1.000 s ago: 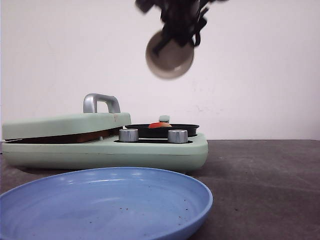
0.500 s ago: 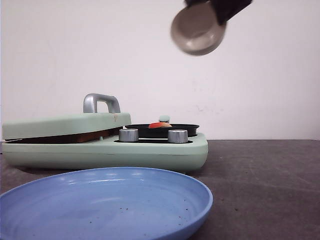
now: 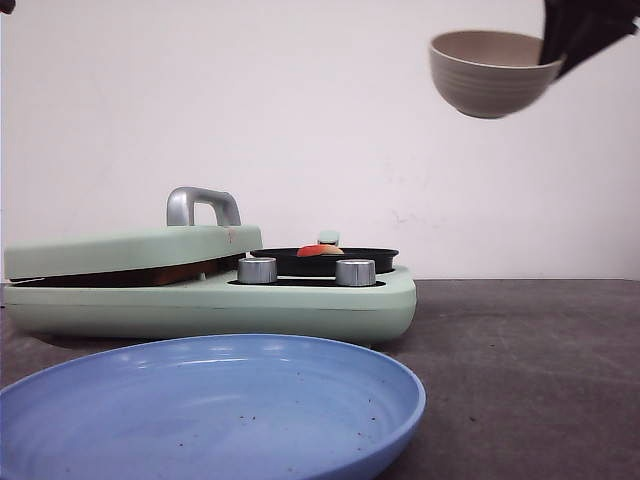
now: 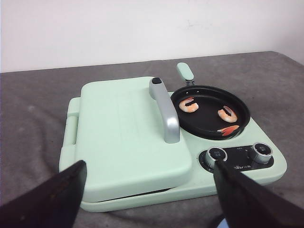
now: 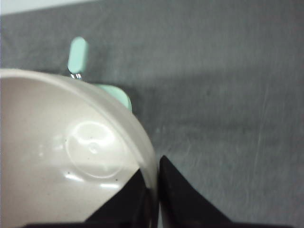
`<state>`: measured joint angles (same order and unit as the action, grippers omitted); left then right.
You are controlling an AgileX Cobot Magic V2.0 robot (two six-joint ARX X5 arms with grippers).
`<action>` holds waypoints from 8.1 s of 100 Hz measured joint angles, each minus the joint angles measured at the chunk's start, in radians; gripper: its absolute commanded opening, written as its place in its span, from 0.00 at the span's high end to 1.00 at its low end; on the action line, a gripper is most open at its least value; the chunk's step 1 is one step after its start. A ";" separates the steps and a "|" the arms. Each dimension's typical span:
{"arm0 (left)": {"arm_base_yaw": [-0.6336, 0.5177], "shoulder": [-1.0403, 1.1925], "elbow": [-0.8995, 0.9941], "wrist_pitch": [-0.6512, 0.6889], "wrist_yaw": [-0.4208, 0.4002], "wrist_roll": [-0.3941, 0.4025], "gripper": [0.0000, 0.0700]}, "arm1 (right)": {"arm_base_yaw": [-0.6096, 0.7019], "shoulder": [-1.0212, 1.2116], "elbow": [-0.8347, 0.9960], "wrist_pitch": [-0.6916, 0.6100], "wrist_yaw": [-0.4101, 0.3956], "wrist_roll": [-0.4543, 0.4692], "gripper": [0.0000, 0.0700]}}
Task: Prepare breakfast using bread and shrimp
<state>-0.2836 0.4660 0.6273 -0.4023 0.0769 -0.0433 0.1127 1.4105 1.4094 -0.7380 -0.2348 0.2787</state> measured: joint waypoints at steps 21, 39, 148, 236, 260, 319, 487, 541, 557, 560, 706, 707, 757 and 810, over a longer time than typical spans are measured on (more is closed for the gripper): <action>0.000 0.000 0.000 0.000 0.000 0.000 0.33 | -0.058 0.057 0.000 -0.098 -0.054 -0.015 0.99; 0.000 0.000 0.000 0.000 0.000 0.000 0.33 | -0.068 0.157 0.000 -0.138 -0.053 -0.057 0.99; 0.000 0.000 0.000 -0.029 -0.016 0.000 0.33 | -0.066 0.512 0.000 -0.035 -0.053 -0.099 0.67; 0.000 0.000 0.000 -0.030 -0.024 -0.003 0.33 | -0.066 0.124 0.000 0.055 -0.085 -0.171 0.46; 0.000 0.000 0.000 -0.032 -0.025 -0.023 0.33 | -0.062 -0.061 0.000 0.013 -0.106 -0.207 0.59; 0.000 0.000 0.000 -0.054 -0.026 -0.076 0.33 | -0.035 -0.583 -0.541 0.253 -0.155 -0.272 1.00; 0.000 0.000 0.000 -0.033 -0.026 -0.153 0.53 | -0.034 -1.082 -1.054 0.361 -0.132 -0.097 1.00; -0.001 -0.168 -0.169 0.012 -0.029 -0.153 1.00 | -0.033 -1.178 -1.110 0.371 -0.077 -0.118 1.00; -0.001 -0.255 -0.215 0.006 -0.064 -0.190 1.00 | -0.033 -1.218 -1.164 0.377 -0.075 -0.114 1.00; -0.001 -0.261 -0.219 -0.009 -0.076 -0.194 1.00 | -0.033 -1.220 -1.171 0.379 -0.075 -0.114 1.00; 0.244 -0.461 -0.450 0.237 -0.043 -0.031 1.00 | -0.033 -1.219 -1.181 0.394 -0.052 -0.113 1.00; 0.249 -0.461 -0.459 0.242 -0.038 -0.025 1.00 | -0.033 -1.219 -1.181 0.394 -0.052 -0.113 1.00; 0.330 -0.462 -0.595 0.225 0.056 0.068 1.00 | -0.033 -1.223 -1.181 0.399 -0.053 -0.113 1.00; 0.327 -0.460 -0.595 0.225 0.058 0.071 1.00 | -0.033 -1.223 -1.181 0.399 -0.053 -0.113 1.00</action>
<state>0.0433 0.0055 0.0319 -0.1772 0.1345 0.0280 0.0795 0.1875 0.2287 -0.3389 -0.2874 0.1654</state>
